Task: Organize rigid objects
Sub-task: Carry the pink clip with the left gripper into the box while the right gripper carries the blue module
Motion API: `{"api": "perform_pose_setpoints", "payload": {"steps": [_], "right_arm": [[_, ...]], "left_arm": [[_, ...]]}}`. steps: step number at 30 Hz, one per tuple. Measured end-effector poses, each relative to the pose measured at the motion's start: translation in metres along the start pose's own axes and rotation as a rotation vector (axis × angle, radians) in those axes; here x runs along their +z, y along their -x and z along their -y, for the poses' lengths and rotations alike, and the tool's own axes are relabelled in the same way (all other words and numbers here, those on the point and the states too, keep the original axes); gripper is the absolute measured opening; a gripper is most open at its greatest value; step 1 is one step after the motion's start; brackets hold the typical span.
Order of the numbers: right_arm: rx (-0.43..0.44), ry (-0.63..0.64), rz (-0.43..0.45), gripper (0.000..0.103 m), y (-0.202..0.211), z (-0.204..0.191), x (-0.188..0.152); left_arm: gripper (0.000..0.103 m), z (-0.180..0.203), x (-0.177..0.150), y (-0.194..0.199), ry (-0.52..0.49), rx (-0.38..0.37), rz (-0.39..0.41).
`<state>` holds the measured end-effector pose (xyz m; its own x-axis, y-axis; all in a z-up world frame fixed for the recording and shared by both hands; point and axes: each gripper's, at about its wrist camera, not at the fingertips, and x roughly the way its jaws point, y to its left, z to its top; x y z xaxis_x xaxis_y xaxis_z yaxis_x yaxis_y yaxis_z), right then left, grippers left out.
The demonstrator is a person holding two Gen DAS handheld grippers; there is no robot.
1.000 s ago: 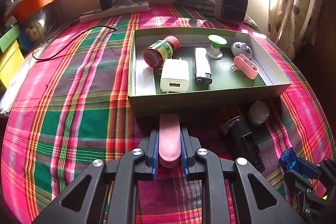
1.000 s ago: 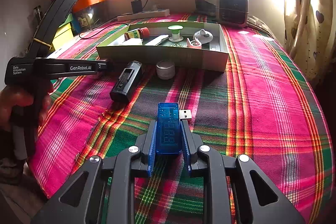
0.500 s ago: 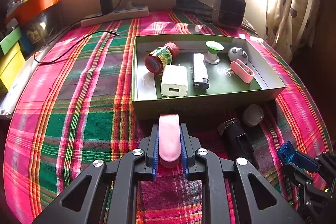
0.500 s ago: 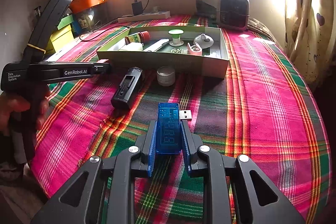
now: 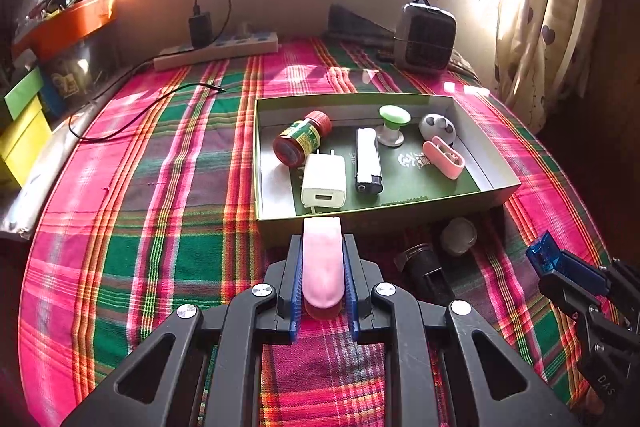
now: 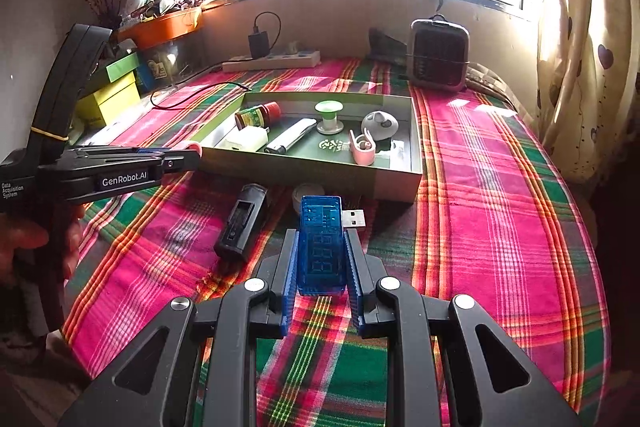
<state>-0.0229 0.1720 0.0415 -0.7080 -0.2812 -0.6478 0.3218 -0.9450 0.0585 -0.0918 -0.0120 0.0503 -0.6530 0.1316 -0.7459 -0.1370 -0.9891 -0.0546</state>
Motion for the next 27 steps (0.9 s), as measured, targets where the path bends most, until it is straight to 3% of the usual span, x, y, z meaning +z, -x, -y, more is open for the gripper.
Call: {"api": "perform_pose_setpoints", "payload": {"steps": [15, 27], "right_arm": [[0.012, 0.021, 0.018, 0.023, -0.015, 0.001, 0.038], [0.053, 0.007, -0.024, 0.023, -0.057, 0.010, 0.069]], "left_arm": [[0.017, -0.001, 0.024, -0.003, 0.015, -0.070, -0.003], [0.017, 0.003, 0.053, -0.029, 0.012, -0.117, -0.024]]}}
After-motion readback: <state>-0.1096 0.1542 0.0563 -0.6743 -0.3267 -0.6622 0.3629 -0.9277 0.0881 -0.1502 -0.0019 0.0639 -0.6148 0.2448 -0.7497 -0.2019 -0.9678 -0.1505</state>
